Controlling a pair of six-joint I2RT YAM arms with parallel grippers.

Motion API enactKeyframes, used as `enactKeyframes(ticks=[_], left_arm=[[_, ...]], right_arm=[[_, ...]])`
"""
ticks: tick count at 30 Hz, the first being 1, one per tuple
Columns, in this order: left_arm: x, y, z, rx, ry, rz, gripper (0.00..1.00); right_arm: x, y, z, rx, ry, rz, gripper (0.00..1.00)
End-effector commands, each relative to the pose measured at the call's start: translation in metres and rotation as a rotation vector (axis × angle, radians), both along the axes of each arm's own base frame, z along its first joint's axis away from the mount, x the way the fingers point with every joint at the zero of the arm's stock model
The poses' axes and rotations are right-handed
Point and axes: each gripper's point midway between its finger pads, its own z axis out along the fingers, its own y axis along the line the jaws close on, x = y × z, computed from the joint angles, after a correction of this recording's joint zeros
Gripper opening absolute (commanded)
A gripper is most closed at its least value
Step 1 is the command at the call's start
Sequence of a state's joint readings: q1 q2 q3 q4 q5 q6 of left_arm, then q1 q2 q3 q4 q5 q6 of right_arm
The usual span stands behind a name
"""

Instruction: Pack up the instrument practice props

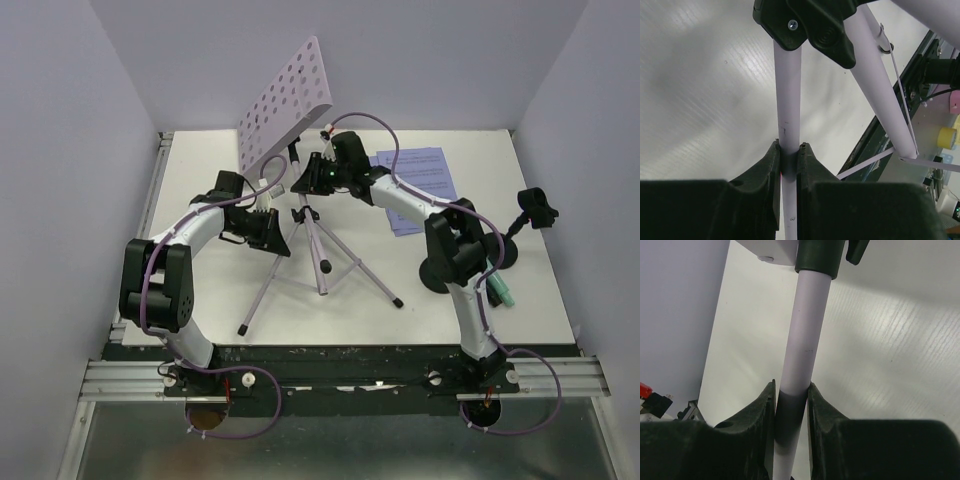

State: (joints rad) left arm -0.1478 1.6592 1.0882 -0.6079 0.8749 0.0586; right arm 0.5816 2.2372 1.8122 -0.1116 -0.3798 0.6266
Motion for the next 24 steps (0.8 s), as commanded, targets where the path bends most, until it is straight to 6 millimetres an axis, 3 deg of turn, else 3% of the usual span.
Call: enactKeyframes(ticks=[1,2,6,9,14,24], left_arm=[[0.062,0.017,0.042,-0.040,-0.322,0.059,0.00],[0.068,0.017,0.045,-0.060,-0.314,0.099,0.00],[0.080,-0.003,0.065,-0.159,-0.291,0.141,0.00],[0.075,-0.026,0.088,-0.229,-0.296,0.081,0.00],[0.074,-0.045,0.119,-0.303,-0.329,0.065,0.00],[0.067,-0.063,0.142,-0.383,-0.357,0.024,0.00]], right_arm=[[0.027,-0.052,-0.037,-0.205,-0.097,-0.093,0.25],[0.030,-0.056,-0.038,-0.224,-0.101,-0.111,0.25],[0.013,-0.046,-0.050,-0.264,-0.110,-0.074,0.01],[-0.003,-0.042,-0.062,-0.301,-0.093,-0.083,0.00],[-0.015,-0.033,-0.070,-0.338,-0.100,-0.085,0.00],[-0.022,-0.030,-0.069,-0.392,-0.158,-0.066,0.00]])
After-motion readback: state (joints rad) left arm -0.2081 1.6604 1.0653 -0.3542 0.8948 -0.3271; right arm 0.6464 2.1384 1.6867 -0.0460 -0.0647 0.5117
